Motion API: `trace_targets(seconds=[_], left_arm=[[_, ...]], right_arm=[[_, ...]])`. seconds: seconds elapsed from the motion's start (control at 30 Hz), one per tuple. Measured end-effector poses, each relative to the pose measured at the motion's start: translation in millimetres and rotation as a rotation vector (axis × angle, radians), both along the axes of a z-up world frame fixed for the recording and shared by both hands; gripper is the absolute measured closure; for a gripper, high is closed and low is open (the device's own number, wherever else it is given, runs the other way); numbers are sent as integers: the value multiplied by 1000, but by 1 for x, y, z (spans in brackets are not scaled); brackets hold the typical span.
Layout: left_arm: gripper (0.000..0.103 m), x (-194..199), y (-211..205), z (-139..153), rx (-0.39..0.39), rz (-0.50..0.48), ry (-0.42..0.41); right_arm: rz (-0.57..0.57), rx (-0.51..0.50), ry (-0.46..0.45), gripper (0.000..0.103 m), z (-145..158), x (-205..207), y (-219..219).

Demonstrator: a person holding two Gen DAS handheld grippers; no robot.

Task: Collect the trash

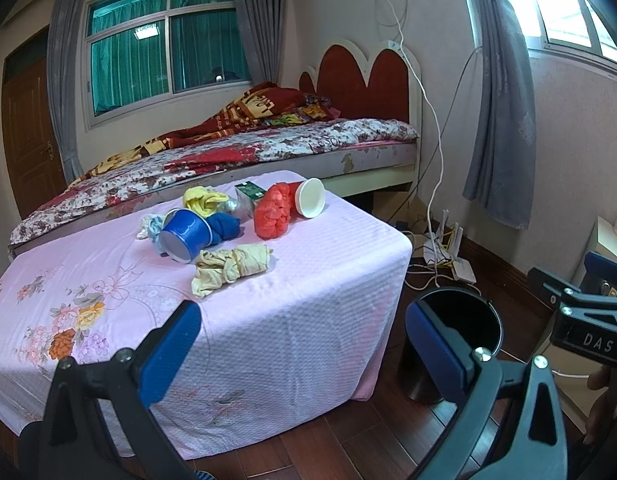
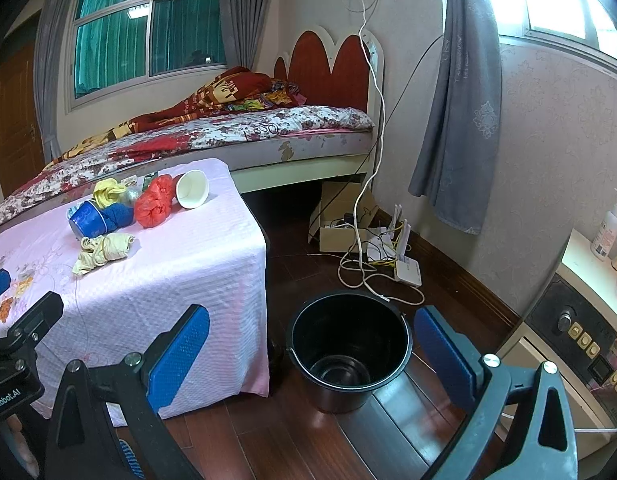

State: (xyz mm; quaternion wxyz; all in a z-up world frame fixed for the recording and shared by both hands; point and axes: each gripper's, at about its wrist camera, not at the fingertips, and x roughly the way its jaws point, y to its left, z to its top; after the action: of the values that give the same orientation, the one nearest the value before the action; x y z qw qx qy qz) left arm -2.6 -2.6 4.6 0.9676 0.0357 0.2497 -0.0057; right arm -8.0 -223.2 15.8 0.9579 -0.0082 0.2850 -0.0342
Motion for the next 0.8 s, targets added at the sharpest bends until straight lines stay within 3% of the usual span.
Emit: trace_targets(seconds=[0.8], left_arm=[[1,0,0,2,-1,0,-2]], right_arm=[[2,0,1,0,0,1,2]])
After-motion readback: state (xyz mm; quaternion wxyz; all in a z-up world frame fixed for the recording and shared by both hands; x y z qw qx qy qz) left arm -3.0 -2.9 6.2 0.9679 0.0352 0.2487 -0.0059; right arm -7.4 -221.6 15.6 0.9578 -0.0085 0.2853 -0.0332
